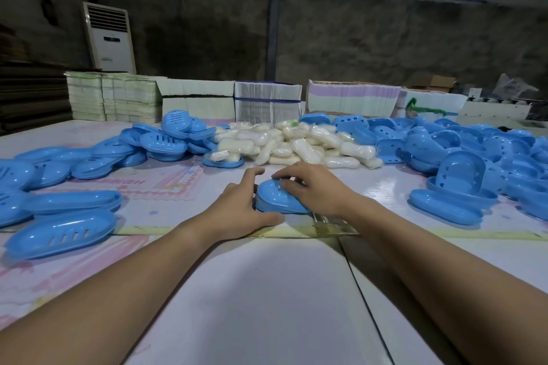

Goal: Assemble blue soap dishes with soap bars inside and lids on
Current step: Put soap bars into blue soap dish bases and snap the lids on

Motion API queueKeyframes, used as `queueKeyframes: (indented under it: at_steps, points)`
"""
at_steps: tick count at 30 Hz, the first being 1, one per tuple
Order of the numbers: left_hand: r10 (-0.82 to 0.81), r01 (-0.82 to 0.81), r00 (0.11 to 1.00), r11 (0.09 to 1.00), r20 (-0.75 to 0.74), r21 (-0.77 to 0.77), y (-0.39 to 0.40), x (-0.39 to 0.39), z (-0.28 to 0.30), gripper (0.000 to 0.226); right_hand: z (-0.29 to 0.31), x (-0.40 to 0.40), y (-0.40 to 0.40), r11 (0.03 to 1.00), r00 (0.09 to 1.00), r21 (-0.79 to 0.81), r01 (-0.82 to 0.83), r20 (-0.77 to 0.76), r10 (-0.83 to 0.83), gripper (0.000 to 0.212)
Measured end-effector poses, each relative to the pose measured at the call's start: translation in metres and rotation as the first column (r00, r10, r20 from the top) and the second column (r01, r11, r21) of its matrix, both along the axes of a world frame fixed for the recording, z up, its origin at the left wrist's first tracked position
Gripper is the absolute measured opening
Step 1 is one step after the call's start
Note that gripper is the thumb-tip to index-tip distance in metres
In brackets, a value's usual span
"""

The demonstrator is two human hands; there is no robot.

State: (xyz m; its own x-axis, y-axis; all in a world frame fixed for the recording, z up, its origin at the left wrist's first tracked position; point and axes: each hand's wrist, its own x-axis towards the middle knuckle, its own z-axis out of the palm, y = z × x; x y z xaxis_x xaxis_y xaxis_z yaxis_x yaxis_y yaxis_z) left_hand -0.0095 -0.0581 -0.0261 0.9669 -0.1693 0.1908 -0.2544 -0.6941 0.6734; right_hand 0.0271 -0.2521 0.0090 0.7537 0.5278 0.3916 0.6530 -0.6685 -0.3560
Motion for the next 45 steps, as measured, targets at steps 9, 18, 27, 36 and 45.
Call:
queueKeyframes:
  at_steps: [9,18,27,36,45]
  points:
    - [0.004,-0.002,0.998,0.999,0.055,-0.046,0.001,-0.001,0.003,0.074,0.013,0.002,-0.021,0.99,0.954,-0.121,-0.078,-0.296,0.039,0.073]
    - [0.002,0.018,0.999,0.9,0.047,-0.436,0.005,-0.003,0.009,0.059,0.007,0.001,-0.021,0.973,0.866,0.214,-0.085,-0.468,0.179,0.066]
    - [-0.101,-0.029,0.989,0.606,-0.112,-0.795,-0.004,0.002,0.007,0.046,-0.001,-0.002,-0.011,0.909,0.787,0.409,-0.077,-0.535,0.308,0.058]
    - [-0.211,0.048,0.974,0.563,-0.087,-0.825,-0.005,-0.008,0.014,0.044,-0.002,-0.003,-0.007,0.868,0.759,0.49,-0.074,-0.538,0.368,0.059]
    - [-0.266,0.093,0.962,0.525,-0.059,-0.846,-0.005,-0.016,0.021,0.046,0.0,-0.008,-0.004,0.87,0.779,0.488,-0.07,-0.519,0.353,0.062]
